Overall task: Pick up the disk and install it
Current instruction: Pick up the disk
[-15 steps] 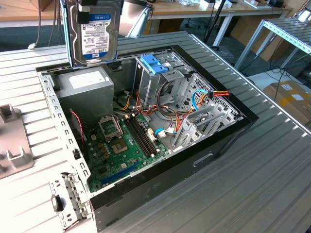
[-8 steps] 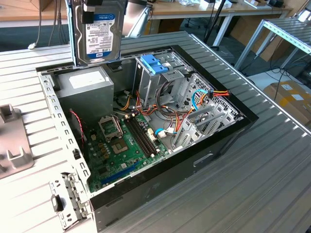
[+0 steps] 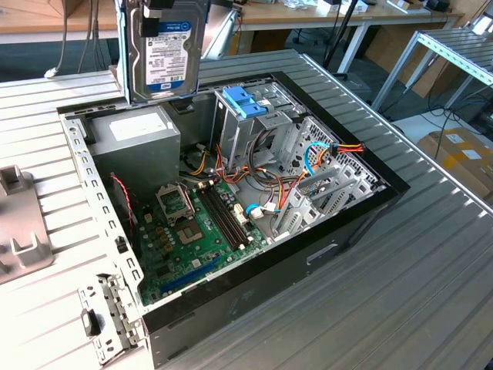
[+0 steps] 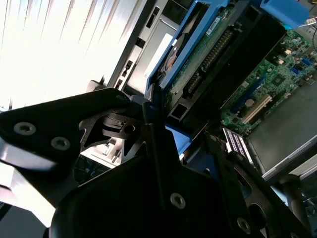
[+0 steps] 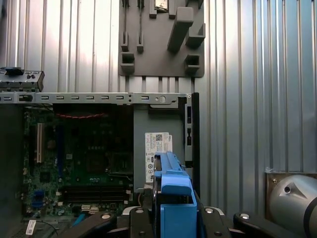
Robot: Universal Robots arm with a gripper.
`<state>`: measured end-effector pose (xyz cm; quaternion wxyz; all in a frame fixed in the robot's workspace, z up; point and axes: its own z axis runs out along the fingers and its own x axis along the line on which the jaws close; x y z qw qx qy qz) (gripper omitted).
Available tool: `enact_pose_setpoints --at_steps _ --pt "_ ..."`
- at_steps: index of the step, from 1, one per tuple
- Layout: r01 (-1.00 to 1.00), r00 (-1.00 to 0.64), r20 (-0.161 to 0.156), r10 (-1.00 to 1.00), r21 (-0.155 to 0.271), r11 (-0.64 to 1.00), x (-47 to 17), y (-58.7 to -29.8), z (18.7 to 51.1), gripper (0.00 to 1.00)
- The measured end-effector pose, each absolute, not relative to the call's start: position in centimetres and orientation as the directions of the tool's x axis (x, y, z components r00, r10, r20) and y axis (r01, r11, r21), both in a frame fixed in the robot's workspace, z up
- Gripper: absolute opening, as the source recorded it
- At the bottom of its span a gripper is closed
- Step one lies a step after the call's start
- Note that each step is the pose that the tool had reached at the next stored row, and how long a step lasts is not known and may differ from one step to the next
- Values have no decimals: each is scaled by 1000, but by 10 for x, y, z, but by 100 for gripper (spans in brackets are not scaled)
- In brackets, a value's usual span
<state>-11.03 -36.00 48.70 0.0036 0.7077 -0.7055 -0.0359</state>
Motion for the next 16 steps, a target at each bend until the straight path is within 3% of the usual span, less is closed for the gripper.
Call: enact_pose_setpoints --at_steps 16 --pt "-998 2 -46 -999 56 -4 -94 -361 487 37"
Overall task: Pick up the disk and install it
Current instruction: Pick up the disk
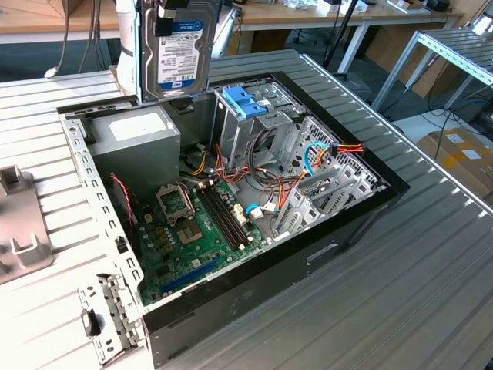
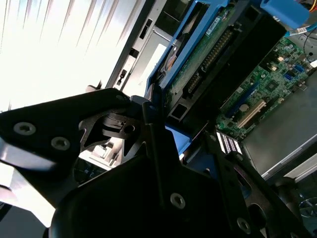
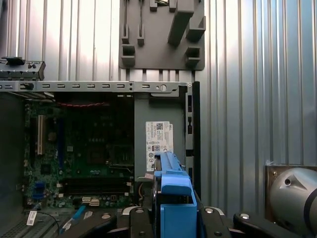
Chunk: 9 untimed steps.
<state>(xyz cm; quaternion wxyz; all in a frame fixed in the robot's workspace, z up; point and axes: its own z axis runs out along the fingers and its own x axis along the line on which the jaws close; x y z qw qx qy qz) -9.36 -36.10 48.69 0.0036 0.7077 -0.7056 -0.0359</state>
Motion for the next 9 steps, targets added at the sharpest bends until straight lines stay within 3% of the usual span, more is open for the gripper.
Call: enact_pose_setpoints --at_steps 9 --pt "-998 2 -46 -999 56 -4 -82 -361 487 37"
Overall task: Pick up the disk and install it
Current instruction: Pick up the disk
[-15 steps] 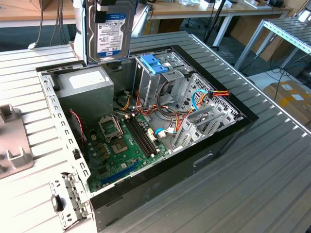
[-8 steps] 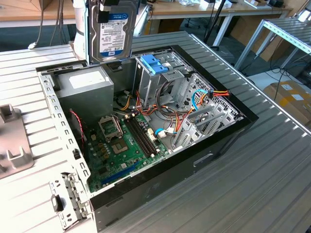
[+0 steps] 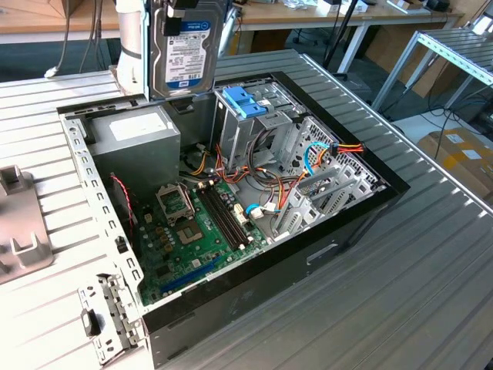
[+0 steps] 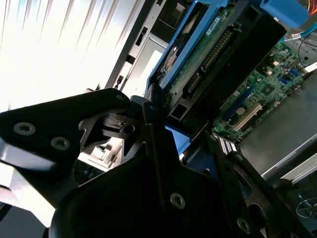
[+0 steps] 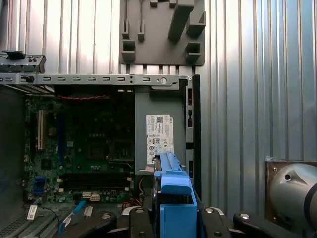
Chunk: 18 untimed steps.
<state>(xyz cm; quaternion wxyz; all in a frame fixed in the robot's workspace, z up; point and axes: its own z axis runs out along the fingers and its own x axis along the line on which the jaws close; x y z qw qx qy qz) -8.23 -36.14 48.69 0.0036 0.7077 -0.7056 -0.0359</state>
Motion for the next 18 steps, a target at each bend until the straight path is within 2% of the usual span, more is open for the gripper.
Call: enact_pose_setpoints --at_steps 10,11,13,14,18 --pt "-998 2 -49 -999 56 -5 -64 -372 487 37" --pt "-998 2 -53 -999 56 -5 -64 -373 487 37" --pt "-998 2 -89 -996 56 -7 -63 -377 487 37" --pt "-998 2 -97 -995 56 -7 -63 -379 487 37" --pt "-998 2 -97 -995 56 -7 -63 -380 487 37"
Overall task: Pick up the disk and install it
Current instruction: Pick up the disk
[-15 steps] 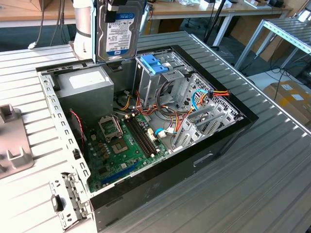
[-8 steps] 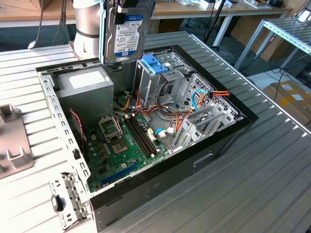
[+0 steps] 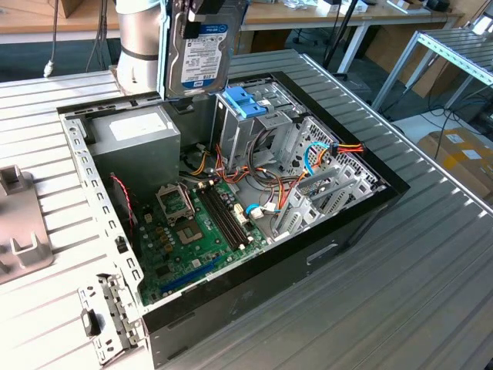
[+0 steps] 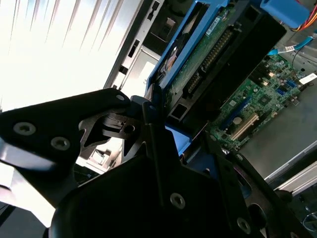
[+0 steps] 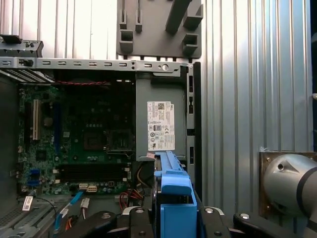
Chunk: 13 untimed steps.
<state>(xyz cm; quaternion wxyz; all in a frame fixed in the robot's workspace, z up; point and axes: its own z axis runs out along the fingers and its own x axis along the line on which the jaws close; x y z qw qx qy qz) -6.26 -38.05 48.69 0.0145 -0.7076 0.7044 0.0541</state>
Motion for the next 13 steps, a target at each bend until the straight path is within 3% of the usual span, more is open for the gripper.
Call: enact_pose_setpoints --at_steps 13 --pt "-998 2 -98 -995 56 -7 -61 -391 487 37"
